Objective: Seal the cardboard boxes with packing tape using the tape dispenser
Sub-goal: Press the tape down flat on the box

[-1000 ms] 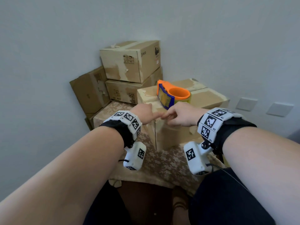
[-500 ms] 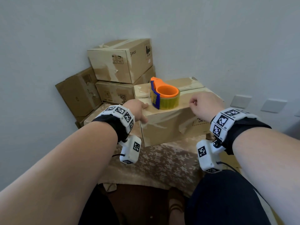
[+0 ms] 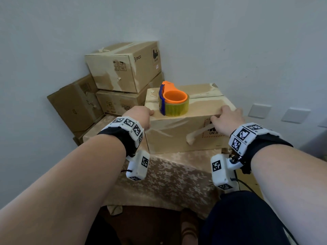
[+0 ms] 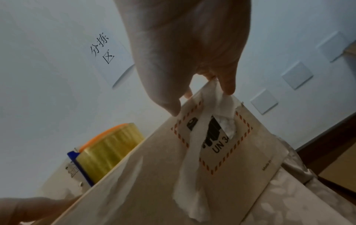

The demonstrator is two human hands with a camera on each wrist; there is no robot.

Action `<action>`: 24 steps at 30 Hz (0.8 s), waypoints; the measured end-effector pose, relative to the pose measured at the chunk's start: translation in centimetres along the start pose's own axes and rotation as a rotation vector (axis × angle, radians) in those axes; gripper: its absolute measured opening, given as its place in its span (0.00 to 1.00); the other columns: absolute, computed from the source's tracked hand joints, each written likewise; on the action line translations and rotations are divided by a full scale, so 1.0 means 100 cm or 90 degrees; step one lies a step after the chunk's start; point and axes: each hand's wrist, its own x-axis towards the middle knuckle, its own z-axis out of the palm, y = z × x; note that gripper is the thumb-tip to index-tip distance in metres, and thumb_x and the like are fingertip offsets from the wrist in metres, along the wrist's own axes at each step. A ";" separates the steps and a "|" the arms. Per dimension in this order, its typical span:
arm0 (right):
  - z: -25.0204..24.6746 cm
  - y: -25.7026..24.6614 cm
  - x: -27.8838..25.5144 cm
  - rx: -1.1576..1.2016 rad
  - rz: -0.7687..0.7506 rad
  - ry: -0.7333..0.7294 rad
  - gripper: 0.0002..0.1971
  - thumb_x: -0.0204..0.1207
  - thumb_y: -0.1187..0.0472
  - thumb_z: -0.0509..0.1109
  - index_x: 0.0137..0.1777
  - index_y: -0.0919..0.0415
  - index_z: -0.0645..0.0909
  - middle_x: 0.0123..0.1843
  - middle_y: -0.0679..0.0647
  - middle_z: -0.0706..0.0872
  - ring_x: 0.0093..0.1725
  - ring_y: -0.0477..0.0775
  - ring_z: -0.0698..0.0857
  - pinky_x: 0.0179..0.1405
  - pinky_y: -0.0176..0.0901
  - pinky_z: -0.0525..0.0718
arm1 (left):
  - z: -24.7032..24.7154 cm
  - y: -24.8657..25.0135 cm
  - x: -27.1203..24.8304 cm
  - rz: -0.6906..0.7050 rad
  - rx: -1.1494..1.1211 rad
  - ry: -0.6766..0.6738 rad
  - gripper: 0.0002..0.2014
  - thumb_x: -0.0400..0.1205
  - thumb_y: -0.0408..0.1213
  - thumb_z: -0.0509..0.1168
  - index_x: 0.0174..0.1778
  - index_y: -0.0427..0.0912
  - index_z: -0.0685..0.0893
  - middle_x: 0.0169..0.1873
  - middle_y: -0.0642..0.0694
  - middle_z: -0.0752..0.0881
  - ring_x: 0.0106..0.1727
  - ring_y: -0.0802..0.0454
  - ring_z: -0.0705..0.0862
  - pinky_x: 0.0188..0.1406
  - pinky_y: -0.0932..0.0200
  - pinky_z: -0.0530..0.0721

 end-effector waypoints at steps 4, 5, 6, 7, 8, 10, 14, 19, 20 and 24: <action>-0.011 -0.005 -0.011 0.094 0.066 0.020 0.23 0.73 0.52 0.59 0.68 0.57 0.70 0.63 0.64 0.72 0.54 0.67 0.81 0.55 0.60 0.85 | 0.005 0.005 -0.001 -0.022 0.002 0.015 0.31 0.82 0.28 0.55 0.82 0.50 0.61 0.72 0.38 0.75 0.68 0.40 0.78 0.60 0.50 0.80; -0.012 -0.005 -0.014 0.106 0.074 0.024 0.24 0.72 0.52 0.60 0.67 0.58 0.71 0.62 0.64 0.74 0.54 0.66 0.81 0.54 0.59 0.85 | 0.006 0.005 -0.002 -0.027 -0.013 0.022 0.30 0.82 0.28 0.54 0.82 0.49 0.62 0.71 0.38 0.76 0.68 0.40 0.78 0.60 0.50 0.79; -0.016 -0.003 -0.018 0.110 0.077 0.038 0.24 0.71 0.51 0.60 0.66 0.59 0.72 0.60 0.64 0.76 0.53 0.66 0.81 0.53 0.58 0.85 | 0.007 0.005 -0.003 -0.031 -0.037 0.034 0.29 0.82 0.28 0.54 0.81 0.47 0.64 0.70 0.38 0.77 0.68 0.40 0.77 0.60 0.50 0.79; -0.020 -0.001 -0.023 0.110 0.077 0.052 0.24 0.71 0.48 0.61 0.64 0.61 0.75 0.58 0.63 0.78 0.51 0.65 0.81 0.51 0.56 0.85 | 0.010 0.004 -0.004 -0.038 -0.065 0.047 0.27 0.82 0.29 0.55 0.80 0.45 0.65 0.69 0.38 0.78 0.68 0.40 0.78 0.62 0.50 0.79; -0.022 0.003 -0.026 0.115 0.070 0.067 0.23 0.73 0.45 0.60 0.59 0.63 0.77 0.54 0.63 0.80 0.49 0.64 0.82 0.49 0.53 0.84 | 0.012 0.004 -0.005 -0.040 -0.099 0.066 0.25 0.83 0.30 0.56 0.78 0.42 0.68 0.68 0.38 0.79 0.67 0.39 0.78 0.62 0.49 0.80; -0.025 0.007 -0.034 0.129 0.039 0.063 0.24 0.78 0.43 0.58 0.48 0.66 0.80 0.45 0.61 0.83 0.43 0.61 0.82 0.40 0.47 0.81 | 0.014 0.004 -0.006 -0.038 -0.188 0.101 0.20 0.84 0.33 0.58 0.72 0.39 0.73 0.63 0.36 0.82 0.62 0.37 0.80 0.58 0.47 0.80; -0.026 -0.003 -0.056 0.190 -0.075 -0.061 0.24 0.80 0.45 0.60 0.38 0.66 0.84 0.42 0.62 0.91 0.36 0.58 0.86 0.41 0.47 0.86 | 0.009 0.024 -0.018 -0.016 -0.338 0.065 0.19 0.85 0.39 0.60 0.69 0.34 0.76 0.62 0.33 0.81 0.60 0.34 0.81 0.58 0.47 0.82; -0.032 -0.033 -0.081 0.291 -0.202 -0.357 0.13 0.83 0.53 0.64 0.49 0.60 0.87 0.45 0.49 0.90 0.52 0.51 0.88 0.53 0.44 0.85 | -0.001 0.044 -0.040 -0.011 -0.419 -0.036 0.25 0.85 0.51 0.59 0.71 0.35 0.74 0.67 0.37 0.79 0.64 0.40 0.79 0.64 0.45 0.80; -0.032 -0.035 -0.083 0.294 -0.221 -0.372 0.11 0.83 0.54 0.64 0.48 0.58 0.87 0.45 0.48 0.90 0.52 0.50 0.88 0.53 0.44 0.85 | -0.004 0.046 -0.047 0.010 -0.424 -0.047 0.25 0.85 0.51 0.58 0.72 0.37 0.74 0.68 0.39 0.78 0.63 0.43 0.78 0.63 0.50 0.81; -0.030 -0.036 -0.075 0.325 -0.207 -0.237 0.09 0.78 0.58 0.70 0.44 0.64 0.87 0.44 0.56 0.91 0.46 0.56 0.88 0.53 0.50 0.87 | -0.012 0.059 -0.071 0.109 -0.398 -0.077 0.26 0.86 0.45 0.60 0.78 0.38 0.65 0.62 0.47 0.75 0.53 0.56 0.71 0.37 0.75 0.75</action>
